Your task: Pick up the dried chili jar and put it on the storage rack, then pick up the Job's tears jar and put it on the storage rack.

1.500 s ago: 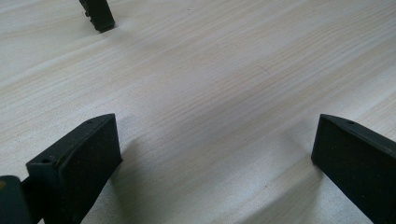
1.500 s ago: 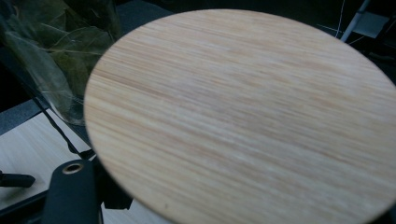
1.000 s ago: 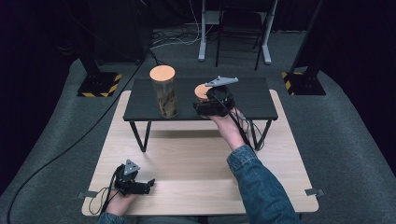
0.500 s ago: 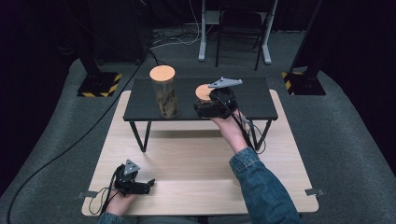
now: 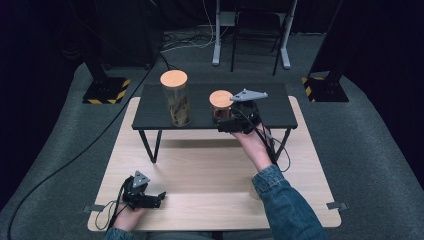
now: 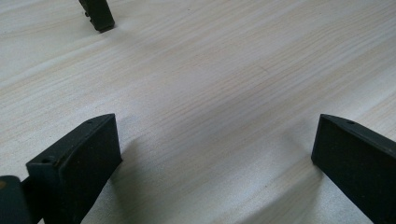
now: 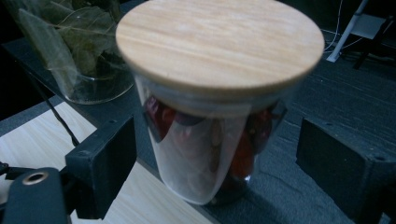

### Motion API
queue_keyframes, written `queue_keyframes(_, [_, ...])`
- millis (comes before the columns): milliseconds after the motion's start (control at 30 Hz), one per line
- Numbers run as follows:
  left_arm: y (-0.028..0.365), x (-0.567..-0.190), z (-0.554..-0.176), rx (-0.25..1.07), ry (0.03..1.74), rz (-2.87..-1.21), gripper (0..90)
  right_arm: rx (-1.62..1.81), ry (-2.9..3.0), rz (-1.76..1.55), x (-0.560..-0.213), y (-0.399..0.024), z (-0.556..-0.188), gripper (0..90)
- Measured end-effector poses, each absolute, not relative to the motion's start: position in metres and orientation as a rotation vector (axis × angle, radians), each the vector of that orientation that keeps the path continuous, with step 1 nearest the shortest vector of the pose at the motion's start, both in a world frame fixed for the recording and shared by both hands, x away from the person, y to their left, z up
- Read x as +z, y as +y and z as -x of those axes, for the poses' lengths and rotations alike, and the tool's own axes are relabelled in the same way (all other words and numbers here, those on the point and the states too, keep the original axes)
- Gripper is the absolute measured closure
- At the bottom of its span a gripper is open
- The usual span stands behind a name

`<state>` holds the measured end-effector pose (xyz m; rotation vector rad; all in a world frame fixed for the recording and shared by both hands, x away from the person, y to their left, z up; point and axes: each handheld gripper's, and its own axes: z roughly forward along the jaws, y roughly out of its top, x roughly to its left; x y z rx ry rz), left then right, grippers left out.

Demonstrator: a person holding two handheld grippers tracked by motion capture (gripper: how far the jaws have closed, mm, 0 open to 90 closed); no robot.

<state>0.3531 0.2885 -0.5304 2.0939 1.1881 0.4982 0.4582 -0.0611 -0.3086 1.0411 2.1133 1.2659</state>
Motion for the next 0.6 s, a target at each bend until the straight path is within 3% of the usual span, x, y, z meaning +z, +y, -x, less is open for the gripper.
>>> queue_keyframes(600, [0.288, -0.530, -0.353, 0.499, 1.188, -2.093, 1.1, 1.283, 2.094, -1.049, -0.326, -0.083, -0.438, 10.0])
